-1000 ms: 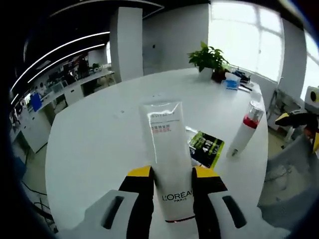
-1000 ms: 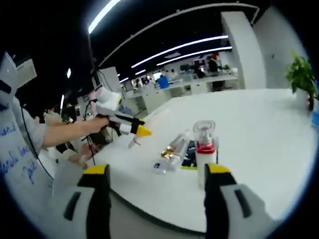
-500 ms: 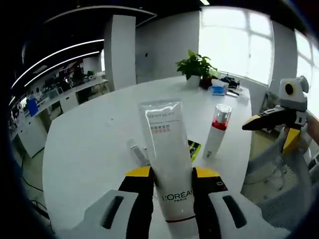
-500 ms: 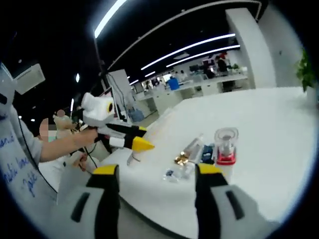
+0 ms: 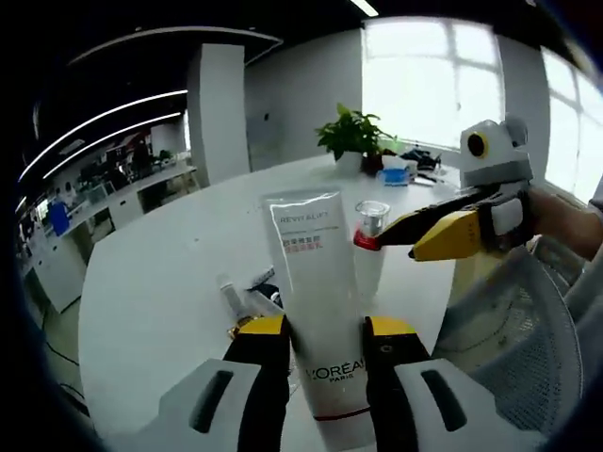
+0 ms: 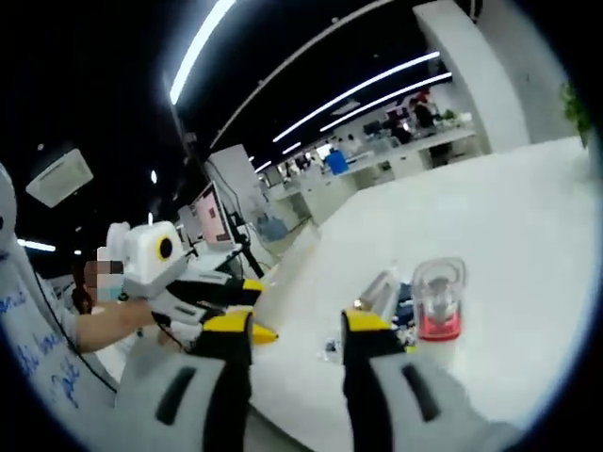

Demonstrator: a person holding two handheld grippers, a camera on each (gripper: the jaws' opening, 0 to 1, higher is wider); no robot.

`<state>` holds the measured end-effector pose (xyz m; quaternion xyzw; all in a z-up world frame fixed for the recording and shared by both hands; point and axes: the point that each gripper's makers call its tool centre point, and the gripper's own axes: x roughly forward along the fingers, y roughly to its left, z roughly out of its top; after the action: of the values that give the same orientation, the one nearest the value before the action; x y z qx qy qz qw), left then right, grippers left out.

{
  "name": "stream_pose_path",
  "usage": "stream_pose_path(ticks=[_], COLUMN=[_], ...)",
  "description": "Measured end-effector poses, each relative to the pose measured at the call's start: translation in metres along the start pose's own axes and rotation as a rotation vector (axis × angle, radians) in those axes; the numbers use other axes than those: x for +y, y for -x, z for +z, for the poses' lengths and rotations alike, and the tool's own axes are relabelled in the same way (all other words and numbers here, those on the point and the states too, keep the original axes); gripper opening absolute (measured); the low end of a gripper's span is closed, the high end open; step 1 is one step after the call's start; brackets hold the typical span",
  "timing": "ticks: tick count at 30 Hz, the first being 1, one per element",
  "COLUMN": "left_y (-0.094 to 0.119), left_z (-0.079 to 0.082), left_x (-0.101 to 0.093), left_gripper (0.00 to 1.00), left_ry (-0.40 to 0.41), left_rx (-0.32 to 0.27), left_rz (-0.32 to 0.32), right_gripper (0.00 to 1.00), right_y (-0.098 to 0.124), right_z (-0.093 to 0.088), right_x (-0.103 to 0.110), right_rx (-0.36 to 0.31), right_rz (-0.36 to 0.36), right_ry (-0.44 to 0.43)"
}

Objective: Arrange the skincare products in the storage area until every visible bottle or jar stands upright without overlapping.

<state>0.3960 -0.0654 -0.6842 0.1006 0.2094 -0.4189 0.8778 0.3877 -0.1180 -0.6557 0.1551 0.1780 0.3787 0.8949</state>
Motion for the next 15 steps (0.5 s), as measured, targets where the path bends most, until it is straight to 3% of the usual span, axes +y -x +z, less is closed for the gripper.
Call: stream_pose_path(ticks=[12,15], left_y=[-0.004,-0.006], left_z=[0.007,0.006], left_x=[-0.022,-0.025], left_gripper=[0.27,0.27], left_ry=[-0.133,-0.154], left_rx=[-0.012,-0.008], left_rz=[0.016,0.018], right_gripper=[0.25,0.22], right_y=[-0.022,-0.022], right_z=[0.005,0.006], right_x=[0.001,-0.001], right_rx=[-0.043,-0.049], right_rz=[0.062,0.063], right_ry=[-0.187,-0.201])
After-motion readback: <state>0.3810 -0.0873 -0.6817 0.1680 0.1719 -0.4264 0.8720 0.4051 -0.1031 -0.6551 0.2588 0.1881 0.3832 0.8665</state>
